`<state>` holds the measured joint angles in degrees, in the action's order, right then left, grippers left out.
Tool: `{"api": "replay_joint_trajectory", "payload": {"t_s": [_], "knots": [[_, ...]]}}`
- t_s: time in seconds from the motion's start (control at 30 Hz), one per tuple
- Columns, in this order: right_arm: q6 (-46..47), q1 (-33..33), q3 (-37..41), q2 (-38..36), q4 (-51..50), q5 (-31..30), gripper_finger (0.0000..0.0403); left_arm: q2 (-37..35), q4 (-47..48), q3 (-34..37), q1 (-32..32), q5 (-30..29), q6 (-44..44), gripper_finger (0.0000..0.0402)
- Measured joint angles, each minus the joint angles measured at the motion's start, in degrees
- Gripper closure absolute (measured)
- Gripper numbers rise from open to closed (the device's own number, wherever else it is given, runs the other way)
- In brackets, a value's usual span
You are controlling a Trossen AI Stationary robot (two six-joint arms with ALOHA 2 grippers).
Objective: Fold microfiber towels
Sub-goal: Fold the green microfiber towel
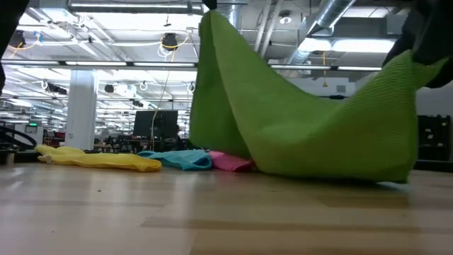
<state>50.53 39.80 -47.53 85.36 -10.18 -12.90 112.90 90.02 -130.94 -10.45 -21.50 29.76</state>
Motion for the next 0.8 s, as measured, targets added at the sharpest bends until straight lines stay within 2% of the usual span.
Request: {"api": "replay_joint_trajectory", "payload": {"t_s": [0.23,0.47,0.63,0.8], "knots": [[1.90,2.02,0.00,0.00,0.31,-0.04,0.0385,-4.29,-0.08,11.93,-9.50,-9.44,16.61,0.0401],[5.81,3.44,0.00,0.00,0.88,-0.60,0.0382,-12.96,-1.96,29.79,-17.51,-13.09,33.70,0.0401],[9.60,3.75,0.00,0.00,3.43,-0.73,0.0386,-16.72,-14.62,43.28,-22.73,-11.52,41.49,0.0401],[13.13,4.69,0.00,0.02,7.97,-0.73,0.0384,-17.05,-22.15,50.32,-27.76,-9.07,47.56,0.0401]]}}
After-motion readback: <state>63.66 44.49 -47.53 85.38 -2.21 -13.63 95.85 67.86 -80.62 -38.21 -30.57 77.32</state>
